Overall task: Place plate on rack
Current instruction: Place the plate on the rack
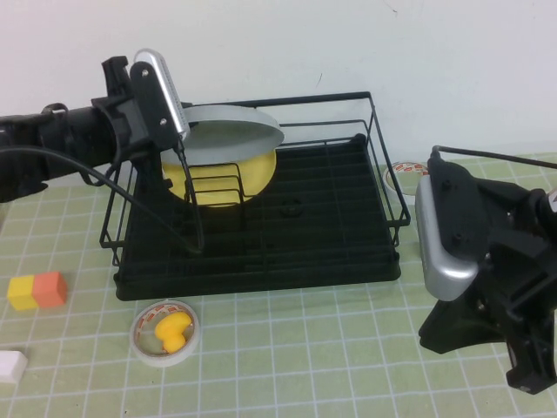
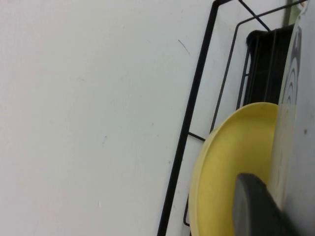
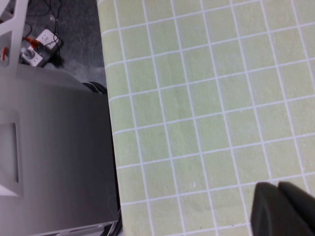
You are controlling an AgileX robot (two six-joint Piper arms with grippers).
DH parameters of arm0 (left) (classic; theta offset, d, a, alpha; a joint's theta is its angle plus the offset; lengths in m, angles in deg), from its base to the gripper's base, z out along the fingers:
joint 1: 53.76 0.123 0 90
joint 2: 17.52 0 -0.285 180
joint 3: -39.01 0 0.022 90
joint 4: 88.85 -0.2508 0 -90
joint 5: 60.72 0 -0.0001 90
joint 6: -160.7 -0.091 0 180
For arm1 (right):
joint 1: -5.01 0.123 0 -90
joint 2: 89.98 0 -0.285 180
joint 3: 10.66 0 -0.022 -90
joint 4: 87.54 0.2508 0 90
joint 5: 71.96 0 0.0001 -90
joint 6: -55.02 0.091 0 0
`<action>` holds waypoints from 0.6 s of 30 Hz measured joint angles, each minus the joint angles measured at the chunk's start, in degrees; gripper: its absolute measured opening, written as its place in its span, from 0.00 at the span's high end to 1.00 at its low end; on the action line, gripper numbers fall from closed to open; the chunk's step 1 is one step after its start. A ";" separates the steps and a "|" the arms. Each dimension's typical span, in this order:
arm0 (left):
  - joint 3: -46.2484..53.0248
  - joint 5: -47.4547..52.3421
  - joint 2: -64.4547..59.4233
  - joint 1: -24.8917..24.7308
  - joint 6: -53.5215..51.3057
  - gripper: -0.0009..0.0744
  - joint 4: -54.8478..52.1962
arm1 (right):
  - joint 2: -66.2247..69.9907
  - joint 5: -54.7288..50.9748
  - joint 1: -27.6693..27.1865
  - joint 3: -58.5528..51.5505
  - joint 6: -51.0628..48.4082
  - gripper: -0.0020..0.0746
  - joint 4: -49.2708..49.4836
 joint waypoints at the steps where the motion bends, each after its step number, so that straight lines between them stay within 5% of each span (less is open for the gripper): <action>1: 0.00 0.00 -0.22 0.00 -0.57 0.85 0.00 | 0.00 0.00 0.00 0.00 0.00 0.98 0.00; 15: -1.39 -2.43 -7.58 0.00 -2.65 0.84 0.00 | 0.00 0.00 0.00 0.00 -0.20 0.98 0.00; 18: -1.39 -2.43 -7.89 0.00 2.55 0.74 0.10 | 0.00 0.00 0.00 0.00 -0.20 0.98 0.00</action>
